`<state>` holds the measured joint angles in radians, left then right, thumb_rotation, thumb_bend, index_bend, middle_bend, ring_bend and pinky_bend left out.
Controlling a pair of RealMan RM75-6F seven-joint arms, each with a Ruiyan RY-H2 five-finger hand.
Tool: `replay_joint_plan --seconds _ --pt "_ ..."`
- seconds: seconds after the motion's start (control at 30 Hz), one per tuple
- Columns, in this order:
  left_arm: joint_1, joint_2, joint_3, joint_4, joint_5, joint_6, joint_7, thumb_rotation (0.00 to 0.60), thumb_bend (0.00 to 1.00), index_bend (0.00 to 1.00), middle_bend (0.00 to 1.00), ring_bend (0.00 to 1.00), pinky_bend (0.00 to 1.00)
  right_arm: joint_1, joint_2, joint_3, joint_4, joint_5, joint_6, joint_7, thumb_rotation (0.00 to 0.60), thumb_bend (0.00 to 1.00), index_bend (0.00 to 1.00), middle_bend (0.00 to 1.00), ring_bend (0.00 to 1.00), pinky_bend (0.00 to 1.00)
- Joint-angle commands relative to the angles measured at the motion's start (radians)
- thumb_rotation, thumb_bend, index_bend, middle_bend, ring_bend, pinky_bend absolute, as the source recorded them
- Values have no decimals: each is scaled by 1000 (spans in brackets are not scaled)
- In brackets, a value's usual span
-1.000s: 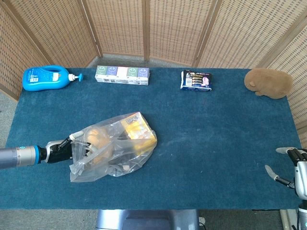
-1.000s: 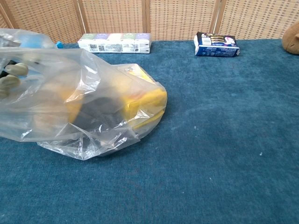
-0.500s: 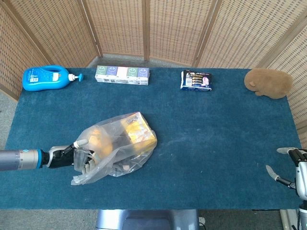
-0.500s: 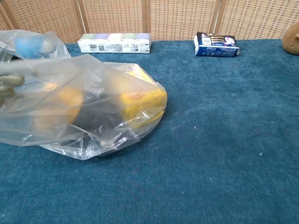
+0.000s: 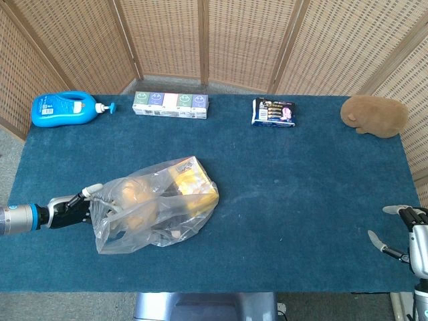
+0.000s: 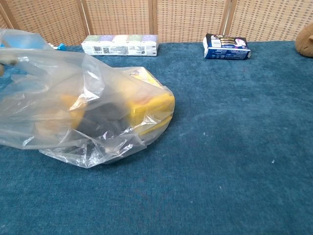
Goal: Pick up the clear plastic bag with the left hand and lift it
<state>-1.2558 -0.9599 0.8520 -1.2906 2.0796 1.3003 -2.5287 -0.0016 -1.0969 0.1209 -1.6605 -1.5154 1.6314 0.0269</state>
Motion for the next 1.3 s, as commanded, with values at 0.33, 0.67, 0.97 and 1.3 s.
replay_joint_plan --seconds 0.33,0.67,0.97,1.3 --pt "21 19 5 1 -58 -18 9 0 39 324 469 434 413 10 -2 2 -4 -3 -11 -9 408 268 367 409 401 253" --pt "-20 24 26 -20 -21 -86 29 0 33 325 464 429 413 11 -4 3 -10 1 -11 -21 409 267 367 409 401 253" --pt "-98 -10 46 -48 66 -89 54 0 18 324 463 427 413 5 0 1 -9 -1 0 -11 407 267 367 409 401 253" --pt "-122 -32 26 -74 49 -6 2 0 18 324 463 426 413 -1 2 -1 -4 -5 10 1 408 267 367 409 401 253"
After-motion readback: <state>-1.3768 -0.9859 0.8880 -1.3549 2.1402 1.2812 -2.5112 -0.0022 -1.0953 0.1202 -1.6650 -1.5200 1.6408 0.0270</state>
